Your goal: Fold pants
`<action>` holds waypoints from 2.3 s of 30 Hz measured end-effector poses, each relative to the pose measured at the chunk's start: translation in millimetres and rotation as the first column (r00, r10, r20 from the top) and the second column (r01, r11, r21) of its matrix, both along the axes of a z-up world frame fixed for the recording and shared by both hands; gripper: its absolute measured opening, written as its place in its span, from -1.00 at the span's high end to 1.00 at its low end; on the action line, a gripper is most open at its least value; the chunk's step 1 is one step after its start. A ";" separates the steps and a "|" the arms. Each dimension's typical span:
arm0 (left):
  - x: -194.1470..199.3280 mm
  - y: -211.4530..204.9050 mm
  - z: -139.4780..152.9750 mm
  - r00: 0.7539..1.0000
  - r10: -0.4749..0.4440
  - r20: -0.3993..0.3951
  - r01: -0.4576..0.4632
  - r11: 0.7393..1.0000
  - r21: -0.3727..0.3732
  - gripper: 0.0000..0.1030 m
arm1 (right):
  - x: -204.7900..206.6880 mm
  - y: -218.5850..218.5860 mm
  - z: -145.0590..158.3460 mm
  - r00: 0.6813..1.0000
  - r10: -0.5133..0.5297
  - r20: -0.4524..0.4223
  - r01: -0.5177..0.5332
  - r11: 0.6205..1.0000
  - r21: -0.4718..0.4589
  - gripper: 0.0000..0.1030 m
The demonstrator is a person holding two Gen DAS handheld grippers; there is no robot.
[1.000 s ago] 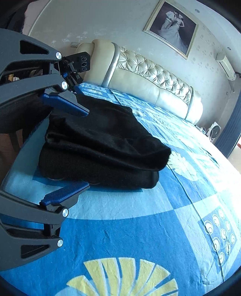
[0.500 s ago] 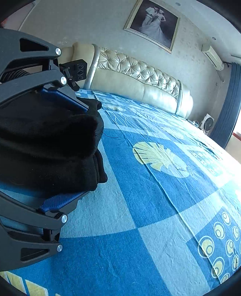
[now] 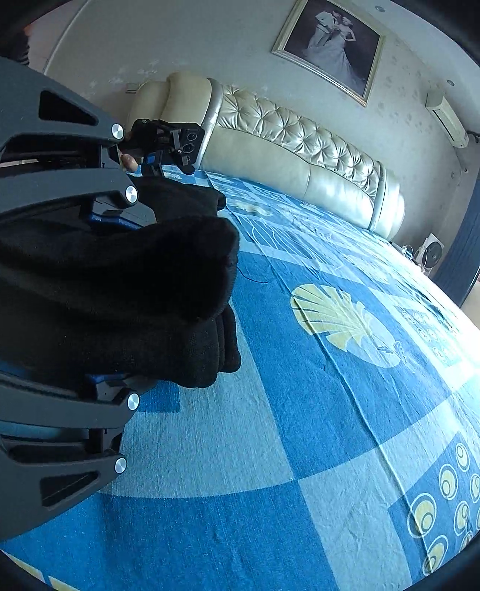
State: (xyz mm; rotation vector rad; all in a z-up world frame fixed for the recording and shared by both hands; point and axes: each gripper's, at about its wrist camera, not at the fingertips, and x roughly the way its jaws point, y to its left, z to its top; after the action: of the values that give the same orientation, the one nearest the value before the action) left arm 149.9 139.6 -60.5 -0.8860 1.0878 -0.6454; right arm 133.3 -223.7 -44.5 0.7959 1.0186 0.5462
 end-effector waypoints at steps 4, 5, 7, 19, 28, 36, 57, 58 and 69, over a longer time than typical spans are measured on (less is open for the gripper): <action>5.8 8.4 3.2 0.999 0.037 -0.003 -0.036 0.999 0.024 -0.43 | -0.2 -1.6 -2.1 1.000 -0.003 0.001 0.003 1.000 0.009 -0.07; 6.5 7.1 5.7 0.999 0.038 0.011 -0.038 0.998 0.048 -0.44 | -0.1 -1.7 -2.1 1.000 -0.004 0.001 0.004 1.000 0.009 -0.07; 11.0 -1.7 5.1 1.000 0.012 0.001 -0.012 0.997 0.076 -0.44 | -0.8 -2.2 -3.4 1.000 -0.005 0.003 0.005 1.000 0.012 -0.07; 12.3 -47.2 7.1 0.997 -0.079 0.003 0.076 0.972 0.223 0.31 | -5.5 -6.8 -3.3 1.000 -0.023 0.017 0.022 0.998 0.061 0.05; 14.1 -67.4 54.7 0.980 -0.111 0.164 0.023 0.887 0.461 0.52 | 8.5 -8.0 15.7 0.996 -0.045 0.078 0.037 0.995 0.090 0.23; 62.2 -65.8 71.1 0.976 -0.076 0.202 -0.039 0.858 0.512 0.53 | 66.4 -2.7 24.7 0.993 -0.066 0.096 0.058 0.995 0.086 0.26; 111.3 -65.2 37.7 0.982 -0.071 0.173 -0.040 0.824 0.565 0.43 | 114.7 -6.9 -10.1 0.996 -0.089 0.001 0.088 0.990 0.112 0.26; 111.5 -65.2 37.8 0.983 -0.070 0.171 -0.040 0.825 0.564 0.43 | 114.5 -7.5 -10.9 0.996 -0.089 0.002 0.089 0.990 0.113 0.26; 111.7 -65.7 36.3 0.983 -0.069 0.171 -0.041 0.821 0.569 0.38 | 114.5 -7.3 -10.0 0.996 -0.090 0.006 0.088 0.989 0.121 0.25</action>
State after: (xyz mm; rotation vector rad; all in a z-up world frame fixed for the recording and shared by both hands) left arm 261.6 73.9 -24.2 -0.2860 1.0364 -0.3640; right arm 247.7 -231.0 -54.5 0.9402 0.9417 0.5386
